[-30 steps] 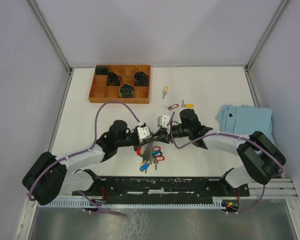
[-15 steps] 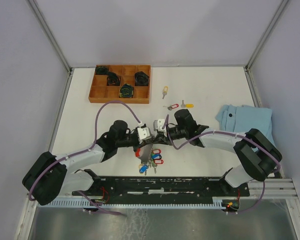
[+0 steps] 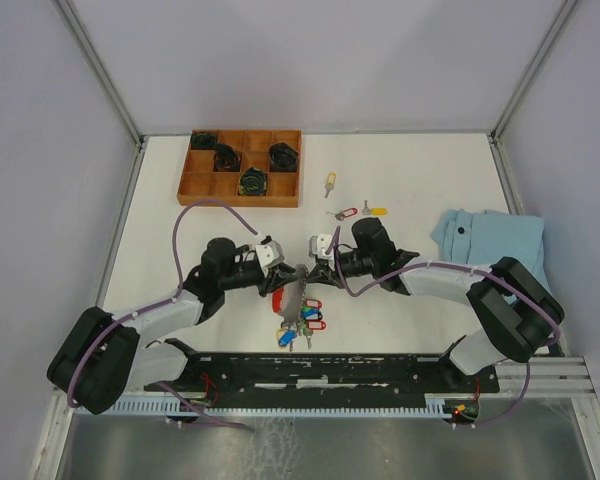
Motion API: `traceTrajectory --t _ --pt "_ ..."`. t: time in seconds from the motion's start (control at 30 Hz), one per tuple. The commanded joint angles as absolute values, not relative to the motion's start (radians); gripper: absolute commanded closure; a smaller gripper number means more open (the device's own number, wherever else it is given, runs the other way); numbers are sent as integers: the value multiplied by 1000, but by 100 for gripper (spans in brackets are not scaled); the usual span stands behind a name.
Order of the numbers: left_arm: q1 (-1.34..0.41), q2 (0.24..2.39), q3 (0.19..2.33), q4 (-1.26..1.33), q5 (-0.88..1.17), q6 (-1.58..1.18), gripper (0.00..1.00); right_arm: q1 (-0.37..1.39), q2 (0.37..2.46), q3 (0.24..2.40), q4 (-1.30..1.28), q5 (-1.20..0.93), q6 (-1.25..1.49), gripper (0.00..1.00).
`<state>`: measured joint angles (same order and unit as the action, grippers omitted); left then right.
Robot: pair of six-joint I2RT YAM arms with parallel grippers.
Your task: Put the keys on the keyring
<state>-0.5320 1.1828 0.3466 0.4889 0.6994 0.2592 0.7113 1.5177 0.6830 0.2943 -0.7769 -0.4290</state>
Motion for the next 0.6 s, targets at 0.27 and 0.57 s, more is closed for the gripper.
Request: traceTrajectory --t 0.27,0.57 --pt "-522 1232 318 674 769 174 64 689 1489 644 458 -804 -347 99" --pt "-522 1309 352 682 813 174 63 688 1483 636 487 -812 -326 99"
